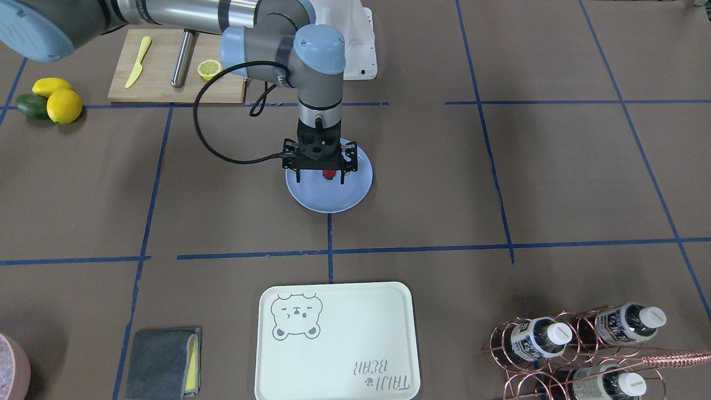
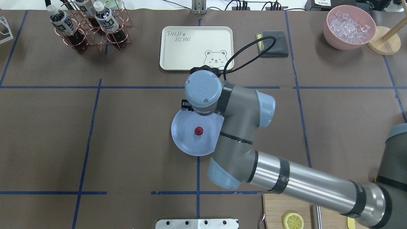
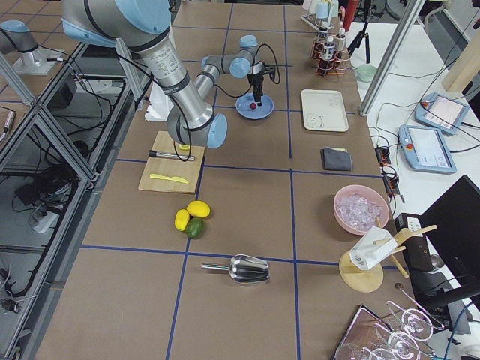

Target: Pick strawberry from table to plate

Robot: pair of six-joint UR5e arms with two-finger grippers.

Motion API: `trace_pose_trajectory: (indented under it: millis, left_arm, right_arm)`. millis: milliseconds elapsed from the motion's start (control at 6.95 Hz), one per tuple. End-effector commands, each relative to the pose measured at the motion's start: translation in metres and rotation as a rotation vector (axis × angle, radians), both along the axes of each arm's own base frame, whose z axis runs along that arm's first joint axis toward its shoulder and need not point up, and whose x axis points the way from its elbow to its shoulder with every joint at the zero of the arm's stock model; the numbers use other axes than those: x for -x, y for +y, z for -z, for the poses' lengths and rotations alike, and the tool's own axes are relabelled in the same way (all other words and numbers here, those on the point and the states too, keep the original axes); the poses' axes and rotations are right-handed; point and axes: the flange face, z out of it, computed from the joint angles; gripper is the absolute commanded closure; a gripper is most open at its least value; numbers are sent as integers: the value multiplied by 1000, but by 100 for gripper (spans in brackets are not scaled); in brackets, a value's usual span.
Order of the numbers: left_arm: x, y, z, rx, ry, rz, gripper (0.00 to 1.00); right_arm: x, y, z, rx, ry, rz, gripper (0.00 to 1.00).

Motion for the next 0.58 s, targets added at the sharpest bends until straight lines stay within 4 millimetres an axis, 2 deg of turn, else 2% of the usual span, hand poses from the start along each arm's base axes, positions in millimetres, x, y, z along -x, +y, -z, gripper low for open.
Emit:
trace_pose_trajectory:
  millis: [0, 144, 288, 432]
  left_arm:
    - [0, 3, -18, 35, -4, -3, 0]
    - [0, 8, -23, 46, -3, -3, 0]
    - [0, 8, -22, 48, 0, -1, 0]
    - [-1, 8, -21, 51, 7, 2, 0]
  right_arm:
    - [-150, -78, -64, -53, 9, 122, 0]
    - [-228, -110, -112, -100, 38, 209, 0]
    - [-316, -135, -172, -147, 80, 294, 0]
    - [-402, -143, -226, -163, 103, 330, 0]
